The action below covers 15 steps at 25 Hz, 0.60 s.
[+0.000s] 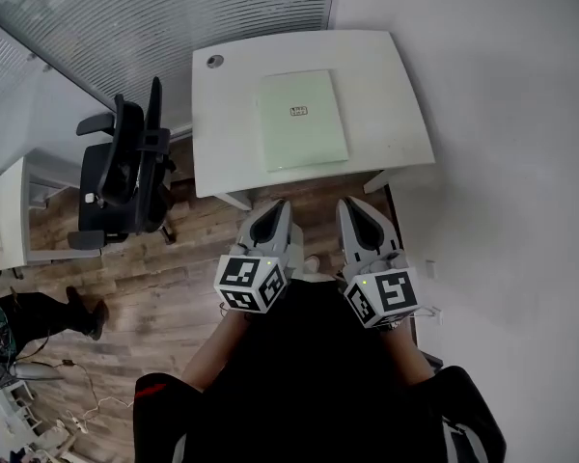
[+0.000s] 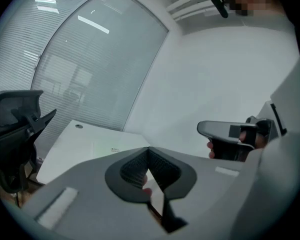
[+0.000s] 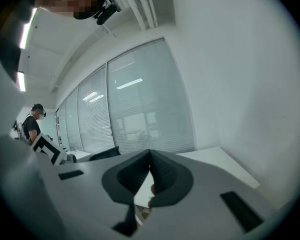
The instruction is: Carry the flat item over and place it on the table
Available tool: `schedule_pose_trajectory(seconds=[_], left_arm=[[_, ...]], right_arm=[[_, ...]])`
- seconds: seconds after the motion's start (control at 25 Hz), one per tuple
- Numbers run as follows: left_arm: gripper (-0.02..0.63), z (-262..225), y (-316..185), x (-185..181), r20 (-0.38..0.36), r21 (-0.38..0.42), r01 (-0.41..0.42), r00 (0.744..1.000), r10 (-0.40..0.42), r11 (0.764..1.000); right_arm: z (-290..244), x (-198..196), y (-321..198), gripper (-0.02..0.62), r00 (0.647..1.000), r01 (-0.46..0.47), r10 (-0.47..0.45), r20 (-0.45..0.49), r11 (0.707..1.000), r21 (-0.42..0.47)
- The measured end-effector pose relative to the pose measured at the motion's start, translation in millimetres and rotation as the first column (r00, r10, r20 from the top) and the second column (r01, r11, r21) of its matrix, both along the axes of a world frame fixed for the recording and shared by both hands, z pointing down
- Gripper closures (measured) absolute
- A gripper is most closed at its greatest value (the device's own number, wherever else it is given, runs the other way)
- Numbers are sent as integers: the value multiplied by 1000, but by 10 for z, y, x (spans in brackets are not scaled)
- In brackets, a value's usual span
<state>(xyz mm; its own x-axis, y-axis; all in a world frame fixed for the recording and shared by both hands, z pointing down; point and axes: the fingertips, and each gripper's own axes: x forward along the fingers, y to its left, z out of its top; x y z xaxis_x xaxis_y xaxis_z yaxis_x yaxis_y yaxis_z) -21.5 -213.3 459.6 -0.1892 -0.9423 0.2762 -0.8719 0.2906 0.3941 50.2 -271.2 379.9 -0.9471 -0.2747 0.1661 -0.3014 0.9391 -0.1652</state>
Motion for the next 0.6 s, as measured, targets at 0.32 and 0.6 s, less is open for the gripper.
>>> schedule_pose_trajectory(seconds=[0.32, 0.6], left_arm=[[601, -359, 80, 238, 87, 65, -39, 996, 33, 997], [601, -455, 64, 351, 85, 102, -49, 996, 40, 994]], right_arm=[[-181, 101, 162, 594, 998, 6, -8, 56, 1000, 31], [-219, 182, 263, 595, 997, 25, -29, 69, 998, 51]])
